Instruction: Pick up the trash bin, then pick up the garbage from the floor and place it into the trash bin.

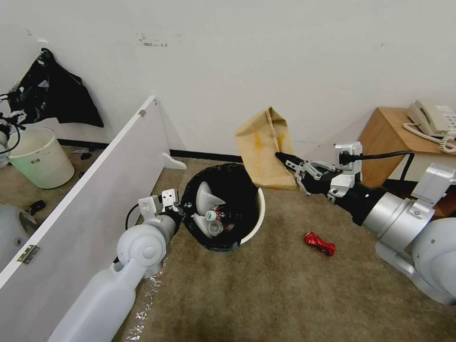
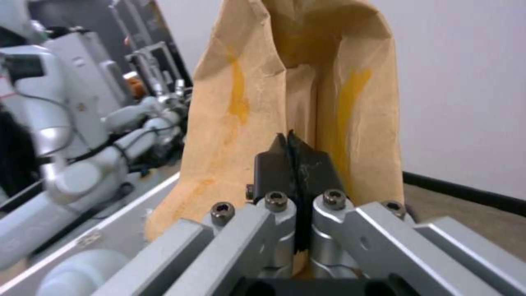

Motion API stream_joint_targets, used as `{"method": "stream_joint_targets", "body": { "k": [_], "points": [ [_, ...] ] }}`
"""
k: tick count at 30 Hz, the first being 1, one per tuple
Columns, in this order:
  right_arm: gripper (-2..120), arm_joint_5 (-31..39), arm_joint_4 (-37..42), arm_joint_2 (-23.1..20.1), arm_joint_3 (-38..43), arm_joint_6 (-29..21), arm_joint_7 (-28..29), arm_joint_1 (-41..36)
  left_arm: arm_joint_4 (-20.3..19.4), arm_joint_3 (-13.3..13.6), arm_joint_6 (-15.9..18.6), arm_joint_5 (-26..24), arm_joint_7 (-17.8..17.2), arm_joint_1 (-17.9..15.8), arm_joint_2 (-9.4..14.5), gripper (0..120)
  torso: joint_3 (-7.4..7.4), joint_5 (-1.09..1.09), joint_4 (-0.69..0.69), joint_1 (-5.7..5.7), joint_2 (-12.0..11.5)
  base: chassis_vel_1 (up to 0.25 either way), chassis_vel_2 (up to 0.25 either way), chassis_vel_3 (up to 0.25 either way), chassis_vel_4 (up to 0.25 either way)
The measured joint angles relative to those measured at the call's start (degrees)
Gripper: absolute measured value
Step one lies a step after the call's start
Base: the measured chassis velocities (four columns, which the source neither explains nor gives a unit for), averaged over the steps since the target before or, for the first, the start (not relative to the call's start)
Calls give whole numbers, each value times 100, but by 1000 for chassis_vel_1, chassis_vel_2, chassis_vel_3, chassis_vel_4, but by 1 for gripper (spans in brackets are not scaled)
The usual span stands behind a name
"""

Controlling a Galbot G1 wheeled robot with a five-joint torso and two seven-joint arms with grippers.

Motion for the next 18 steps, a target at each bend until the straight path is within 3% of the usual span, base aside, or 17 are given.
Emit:
{"method": "stream_joint_targets", "body": {
  "k": [9,18],
  "points": [
    [0,-17,-9,98,-383,87,-449,83,-59,113,53,-2,53,-84,-50,1,0,0,1,0,0,0,0,0,0],
    [0,46,-18,245,-673,91,-527,32,-96,189,70,-92,61,-231,-116,1,0,0,0,0,0,0,0,0,0]
  ]
}}
